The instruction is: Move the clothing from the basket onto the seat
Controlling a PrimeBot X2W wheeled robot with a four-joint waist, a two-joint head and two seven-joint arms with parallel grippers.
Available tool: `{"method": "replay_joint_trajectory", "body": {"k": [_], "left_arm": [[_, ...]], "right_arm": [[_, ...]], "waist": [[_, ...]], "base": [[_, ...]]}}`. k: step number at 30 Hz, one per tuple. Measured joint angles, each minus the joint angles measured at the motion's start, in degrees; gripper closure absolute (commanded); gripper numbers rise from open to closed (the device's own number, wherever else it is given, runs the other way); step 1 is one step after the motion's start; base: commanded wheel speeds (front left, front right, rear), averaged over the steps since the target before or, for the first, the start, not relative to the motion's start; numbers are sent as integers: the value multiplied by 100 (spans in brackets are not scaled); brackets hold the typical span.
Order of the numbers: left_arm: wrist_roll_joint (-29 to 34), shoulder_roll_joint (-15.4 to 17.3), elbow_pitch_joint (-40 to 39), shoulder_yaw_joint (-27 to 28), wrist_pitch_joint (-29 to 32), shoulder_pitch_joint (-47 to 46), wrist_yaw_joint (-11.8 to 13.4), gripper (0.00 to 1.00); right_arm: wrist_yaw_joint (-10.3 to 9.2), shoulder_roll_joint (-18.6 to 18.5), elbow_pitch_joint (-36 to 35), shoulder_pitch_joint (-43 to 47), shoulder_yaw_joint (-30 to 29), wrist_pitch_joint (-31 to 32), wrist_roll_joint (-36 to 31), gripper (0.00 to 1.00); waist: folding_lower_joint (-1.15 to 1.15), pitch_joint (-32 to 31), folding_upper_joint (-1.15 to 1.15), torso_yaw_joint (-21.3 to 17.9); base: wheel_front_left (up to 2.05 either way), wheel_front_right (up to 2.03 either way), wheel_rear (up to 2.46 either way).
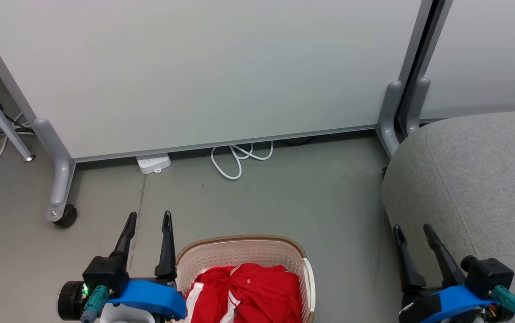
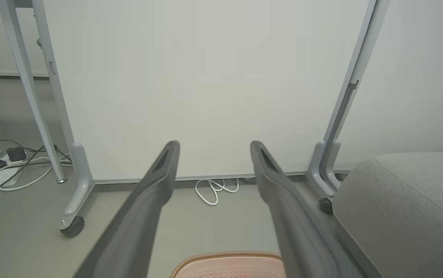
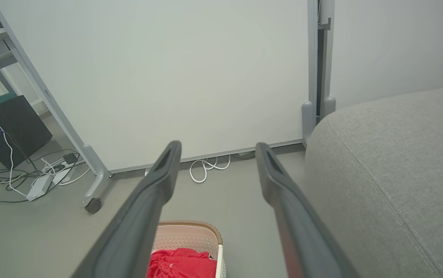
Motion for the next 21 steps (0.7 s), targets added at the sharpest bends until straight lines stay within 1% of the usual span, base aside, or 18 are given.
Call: {"method": "replay_joint_trajectory", "body": {"k": [21], "left_arm": [[822, 9, 232, -135, -213, 5, 52, 0]], "right_arm": [[7, -1, 167, 12, 41, -216, -940, 0]], "waist": [[0, 14, 0, 43]], "base": [[0, 0, 0]]}}
